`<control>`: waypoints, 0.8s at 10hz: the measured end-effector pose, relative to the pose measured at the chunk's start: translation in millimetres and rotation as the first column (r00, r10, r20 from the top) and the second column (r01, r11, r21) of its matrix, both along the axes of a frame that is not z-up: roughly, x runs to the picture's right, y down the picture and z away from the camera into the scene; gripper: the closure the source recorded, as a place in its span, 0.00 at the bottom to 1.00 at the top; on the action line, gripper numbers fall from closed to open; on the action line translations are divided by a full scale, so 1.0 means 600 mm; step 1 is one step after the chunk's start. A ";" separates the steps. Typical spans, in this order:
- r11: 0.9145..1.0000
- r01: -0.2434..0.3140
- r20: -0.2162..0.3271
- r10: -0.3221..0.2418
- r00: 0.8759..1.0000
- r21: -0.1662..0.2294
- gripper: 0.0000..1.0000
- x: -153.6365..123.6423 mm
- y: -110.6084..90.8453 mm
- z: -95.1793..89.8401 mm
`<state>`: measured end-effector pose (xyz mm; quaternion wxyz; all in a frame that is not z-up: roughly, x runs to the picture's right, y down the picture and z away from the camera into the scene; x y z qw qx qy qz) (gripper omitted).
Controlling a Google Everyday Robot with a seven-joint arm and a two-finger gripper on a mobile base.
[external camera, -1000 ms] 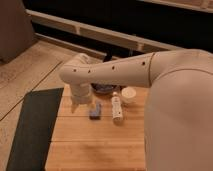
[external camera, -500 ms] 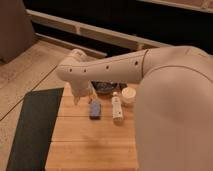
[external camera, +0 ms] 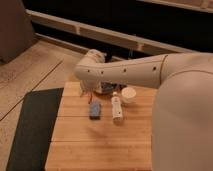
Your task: Wipe the white sponge on the table
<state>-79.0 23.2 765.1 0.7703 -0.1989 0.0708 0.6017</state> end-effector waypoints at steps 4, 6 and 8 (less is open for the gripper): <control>1.000 0.001 0.013 -0.001 1.000 -0.003 0.35 -0.005 0.005 0.000; 0.998 0.049 0.008 -0.049 0.999 -0.032 0.35 -0.009 0.038 0.001; 0.988 0.132 -0.015 -0.133 0.991 -0.075 0.35 -0.011 0.096 0.006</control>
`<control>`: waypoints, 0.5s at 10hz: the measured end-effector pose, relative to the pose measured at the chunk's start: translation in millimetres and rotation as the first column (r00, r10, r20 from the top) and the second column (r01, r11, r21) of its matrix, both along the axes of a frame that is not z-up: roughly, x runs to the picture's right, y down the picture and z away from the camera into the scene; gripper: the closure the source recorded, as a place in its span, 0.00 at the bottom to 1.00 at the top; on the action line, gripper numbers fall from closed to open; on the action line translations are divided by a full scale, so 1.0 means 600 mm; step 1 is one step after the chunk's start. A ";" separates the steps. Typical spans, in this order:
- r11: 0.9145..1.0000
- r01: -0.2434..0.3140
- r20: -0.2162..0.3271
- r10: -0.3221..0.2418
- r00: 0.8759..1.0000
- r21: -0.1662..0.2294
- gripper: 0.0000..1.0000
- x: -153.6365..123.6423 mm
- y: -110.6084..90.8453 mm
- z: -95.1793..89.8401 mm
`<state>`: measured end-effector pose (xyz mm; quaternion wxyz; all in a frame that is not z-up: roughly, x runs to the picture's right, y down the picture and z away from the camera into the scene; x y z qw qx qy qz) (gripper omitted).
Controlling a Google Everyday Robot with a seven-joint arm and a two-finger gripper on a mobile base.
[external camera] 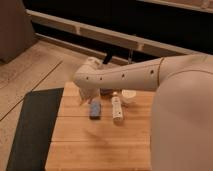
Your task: Wipe the white sponge on the table
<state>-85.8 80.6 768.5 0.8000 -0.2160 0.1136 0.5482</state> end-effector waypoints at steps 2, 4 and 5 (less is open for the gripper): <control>0.999 0.035 -0.033 -0.036 0.999 -0.020 0.35 0.006 0.032 0.009; 1.000 0.020 -0.034 -0.021 0.999 -0.011 0.35 0.004 0.039 0.023; 0.999 -0.029 -0.012 0.029 1.000 0.013 0.35 0.002 0.033 0.039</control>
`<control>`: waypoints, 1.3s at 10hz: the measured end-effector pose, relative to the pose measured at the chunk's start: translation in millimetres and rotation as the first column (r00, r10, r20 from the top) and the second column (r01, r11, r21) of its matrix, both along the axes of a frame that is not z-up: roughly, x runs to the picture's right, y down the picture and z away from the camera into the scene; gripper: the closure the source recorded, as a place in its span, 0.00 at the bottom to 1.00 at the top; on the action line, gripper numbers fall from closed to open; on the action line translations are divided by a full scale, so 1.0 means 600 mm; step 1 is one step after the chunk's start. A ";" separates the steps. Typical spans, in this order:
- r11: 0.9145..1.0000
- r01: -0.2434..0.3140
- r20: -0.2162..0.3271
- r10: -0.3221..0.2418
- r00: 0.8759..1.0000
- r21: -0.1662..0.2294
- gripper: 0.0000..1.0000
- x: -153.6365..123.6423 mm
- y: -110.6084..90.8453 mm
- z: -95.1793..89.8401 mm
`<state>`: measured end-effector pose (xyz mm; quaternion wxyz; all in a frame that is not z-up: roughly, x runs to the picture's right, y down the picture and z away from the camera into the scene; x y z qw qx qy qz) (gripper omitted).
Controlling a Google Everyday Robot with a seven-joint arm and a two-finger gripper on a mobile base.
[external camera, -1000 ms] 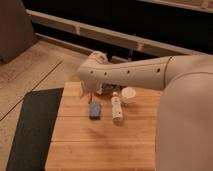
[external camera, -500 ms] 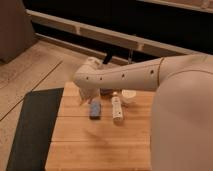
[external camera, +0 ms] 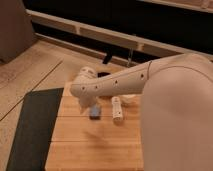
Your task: Wipe the white sponge on the table
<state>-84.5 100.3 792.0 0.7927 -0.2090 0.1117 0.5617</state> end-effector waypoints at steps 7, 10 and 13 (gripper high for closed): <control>0.969 -0.247 0.121 0.245 0.962 0.001 0.35 0.042 0.012 0.097; 0.968 -0.252 0.116 0.253 0.961 -0.023 0.35 0.054 0.021 0.125; 0.963 -0.267 0.095 0.269 0.958 -0.033 0.35 0.069 0.017 0.141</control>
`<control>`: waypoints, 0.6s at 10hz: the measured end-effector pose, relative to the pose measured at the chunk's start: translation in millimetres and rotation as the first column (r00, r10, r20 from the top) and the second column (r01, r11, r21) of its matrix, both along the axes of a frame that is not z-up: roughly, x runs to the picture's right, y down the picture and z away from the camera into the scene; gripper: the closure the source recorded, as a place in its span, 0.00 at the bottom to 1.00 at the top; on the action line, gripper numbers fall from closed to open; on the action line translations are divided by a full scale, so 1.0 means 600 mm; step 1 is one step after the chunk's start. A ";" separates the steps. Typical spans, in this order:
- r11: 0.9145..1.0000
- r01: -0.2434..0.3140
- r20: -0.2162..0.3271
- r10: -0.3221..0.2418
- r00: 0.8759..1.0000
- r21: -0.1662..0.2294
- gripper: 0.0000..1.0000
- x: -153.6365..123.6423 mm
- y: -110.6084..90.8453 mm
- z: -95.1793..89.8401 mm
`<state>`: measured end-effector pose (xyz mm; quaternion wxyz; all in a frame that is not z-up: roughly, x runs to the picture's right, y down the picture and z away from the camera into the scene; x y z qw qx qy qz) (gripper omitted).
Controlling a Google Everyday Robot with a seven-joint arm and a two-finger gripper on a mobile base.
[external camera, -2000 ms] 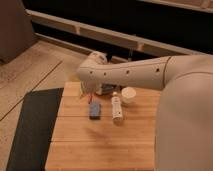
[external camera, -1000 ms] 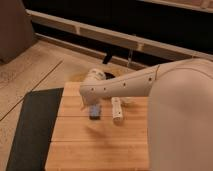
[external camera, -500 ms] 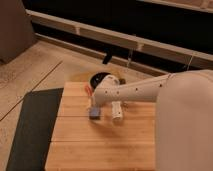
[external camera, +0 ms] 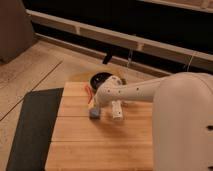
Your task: Wipe the white sponge on the table
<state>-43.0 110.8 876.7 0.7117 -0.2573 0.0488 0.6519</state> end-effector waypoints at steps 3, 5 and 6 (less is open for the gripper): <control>1.000 -0.011 -0.029 0.010 1.000 -0.019 0.35 0.020 0.003 0.014; 0.999 -0.010 -0.051 0.007 0.999 -0.041 0.35 0.024 0.011 0.024; 0.999 -0.012 -0.053 0.009 0.999 -0.051 0.35 0.021 0.015 0.028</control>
